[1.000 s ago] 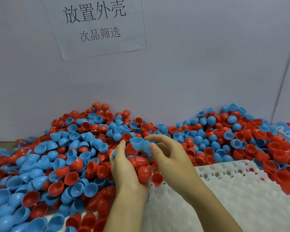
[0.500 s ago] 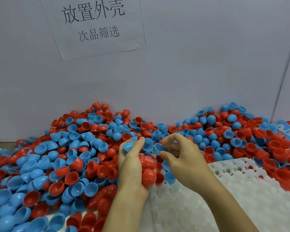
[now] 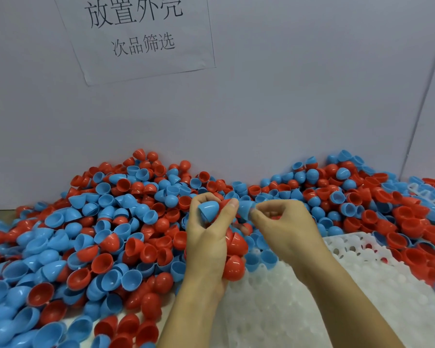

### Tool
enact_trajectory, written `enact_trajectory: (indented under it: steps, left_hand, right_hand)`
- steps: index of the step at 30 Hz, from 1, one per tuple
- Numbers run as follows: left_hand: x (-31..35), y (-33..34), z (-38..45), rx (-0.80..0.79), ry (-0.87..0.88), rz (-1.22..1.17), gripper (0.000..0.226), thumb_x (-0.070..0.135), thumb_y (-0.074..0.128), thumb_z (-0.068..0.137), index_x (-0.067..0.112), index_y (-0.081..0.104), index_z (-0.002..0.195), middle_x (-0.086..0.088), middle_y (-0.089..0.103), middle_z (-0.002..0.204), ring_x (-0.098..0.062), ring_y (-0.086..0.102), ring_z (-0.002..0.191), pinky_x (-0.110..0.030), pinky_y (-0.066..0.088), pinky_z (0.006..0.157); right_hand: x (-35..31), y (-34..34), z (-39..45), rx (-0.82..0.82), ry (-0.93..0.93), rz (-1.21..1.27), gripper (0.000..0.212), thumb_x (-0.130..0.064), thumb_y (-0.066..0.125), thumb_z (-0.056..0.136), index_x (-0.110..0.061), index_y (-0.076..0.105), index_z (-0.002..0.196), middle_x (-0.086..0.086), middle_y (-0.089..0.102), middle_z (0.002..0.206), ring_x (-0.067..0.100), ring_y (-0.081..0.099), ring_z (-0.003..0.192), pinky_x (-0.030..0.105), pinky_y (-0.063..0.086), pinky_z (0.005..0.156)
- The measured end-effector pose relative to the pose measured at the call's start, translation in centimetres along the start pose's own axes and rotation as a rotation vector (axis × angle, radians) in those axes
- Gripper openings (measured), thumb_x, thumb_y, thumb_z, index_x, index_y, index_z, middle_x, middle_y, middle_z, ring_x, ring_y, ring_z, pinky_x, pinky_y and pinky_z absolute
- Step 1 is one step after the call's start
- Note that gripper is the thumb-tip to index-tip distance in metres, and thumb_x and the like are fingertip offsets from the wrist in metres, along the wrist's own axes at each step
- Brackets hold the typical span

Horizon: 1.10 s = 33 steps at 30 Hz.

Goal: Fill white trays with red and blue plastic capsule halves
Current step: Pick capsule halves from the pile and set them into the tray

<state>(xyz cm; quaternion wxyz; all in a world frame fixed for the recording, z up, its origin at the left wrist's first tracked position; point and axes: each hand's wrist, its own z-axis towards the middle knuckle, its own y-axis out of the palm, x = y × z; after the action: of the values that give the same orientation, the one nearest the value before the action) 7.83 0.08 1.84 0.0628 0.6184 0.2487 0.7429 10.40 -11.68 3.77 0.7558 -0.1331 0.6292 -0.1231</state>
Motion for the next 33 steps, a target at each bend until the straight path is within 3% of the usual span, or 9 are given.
enact_trajectory:
  steps: [2,4,7,11,14,19,23,28,33]
  left_hand:
    - [0.0,-0.2,0.2,0.063,-0.021,-0.025,0.019,0.019,0.073,0.089,0.029,0.060,0.079,-0.012,0.072,0.089,-0.022,0.065,0.059,-0.028,0.050,0.045]
    - [-0.2,-0.5,0.4,0.109,-0.035,0.005,0.022,0.019,0.071,0.091,0.031,0.060,0.076,-0.013,0.074,0.095,-0.023,0.067,0.066,-0.026,0.047,0.042]
    - [-0.3,-0.8,0.4,0.139,-0.075,-0.003,0.025,0.018,0.071,0.092,0.032,0.061,0.074,-0.016,0.074,0.099,-0.024,0.067,0.072,-0.024,0.047,0.041]
    - [-0.1,-0.6,0.2,0.140,-0.091,0.001,0.028,0.015,0.071,0.092,0.032,0.061,0.072,-0.018,0.074,0.097,-0.021,0.066,0.063,-0.024,0.047,0.041]
    - [-0.2,-0.6,0.4,0.141,-0.089,0.013,0.031,0.013,0.070,0.092,0.033,0.061,0.070,-0.018,0.074,0.096,-0.022,0.065,0.063,-0.026,0.049,0.044]
    - [-0.3,-0.5,0.4,0.121,-0.129,-0.005,0.027,0.016,0.068,0.093,0.032,0.061,0.072,-0.016,0.074,0.094,-0.021,0.066,0.057,-0.028,0.049,0.046]
    - [-0.6,-0.5,0.4,0.118,-0.193,-0.028,0.005,0.030,0.064,0.095,0.029,0.063,0.090,-0.016,0.075,0.102,-0.021,0.066,0.057,-0.026,0.047,0.044]
    - [-0.6,-0.8,0.7,0.109,-0.274,-0.105,0.043,0.047,0.061,0.093,0.016,0.063,0.123,-0.012,0.076,0.100,-0.017,0.066,0.056,-0.022,0.045,0.040]
    - [-0.6,-1.0,0.7,0.111,-0.331,-0.144,0.050,0.049,0.063,0.092,0.015,0.061,0.129,-0.011,0.075,0.095,-0.017,0.065,0.054,-0.022,0.043,0.038]
  right_hand:
    - [0.1,-1.3,0.4,0.090,0.008,-0.030,0.017,-0.023,0.065,0.094,-0.032,0.071,0.081,-0.019,0.066,0.066,-0.004,0.062,0.069,0.012,0.040,0.056]
    - [0.5,-3.0,0.8,0.169,-0.007,-0.127,0.015,-0.017,0.062,0.096,-0.022,0.072,0.106,-0.021,0.061,0.085,-0.001,0.059,0.079,0.013,0.039,0.059]
    - [1.6,-5.1,1.3,0.188,-0.030,-0.376,0.025,-0.010,0.059,0.097,-0.012,0.068,0.120,0.000,0.066,0.108,0.011,0.056,0.090,0.021,0.043,0.066]
    - [3.0,-4.4,1.4,0.010,0.038,-0.690,0.026,-0.004,0.060,0.094,-0.013,0.071,0.116,0.011,0.067,0.113,0.019,0.057,0.084,0.028,0.048,0.072]
    - [3.8,-2.7,1.1,-0.137,0.112,-0.830,0.033,-0.002,0.060,0.091,-0.018,0.069,0.119,0.010,0.063,0.114,0.025,0.062,0.092,0.033,0.055,0.079]
    - [4.3,-1.8,0.8,-0.116,0.123,-0.898,0.033,-0.003,0.063,0.088,-0.023,0.072,0.114,0.006,0.068,0.113,0.026,0.066,0.098,0.040,0.058,0.085]
    - [4.3,-1.9,0.7,-0.142,0.111,-0.889,0.024,-0.006,0.064,0.087,-0.017,0.073,0.107,0.004,0.069,0.107,0.024,0.066,0.094,0.040,0.059,0.083]
    - [3.7,-2.5,0.7,-0.166,0.098,-0.881,0.033,-0.013,0.063,0.089,-0.026,0.068,0.118,0.004,0.064,0.117,0.024,0.063,0.101,0.041,0.057,0.086]
    - [2.7,-3.4,0.8,-0.102,-0.012,-0.797,0.029,-0.015,0.060,0.094,-0.028,0.068,0.119,0.001,0.067,0.115,0.019,0.064,0.096,0.036,0.057,0.084]
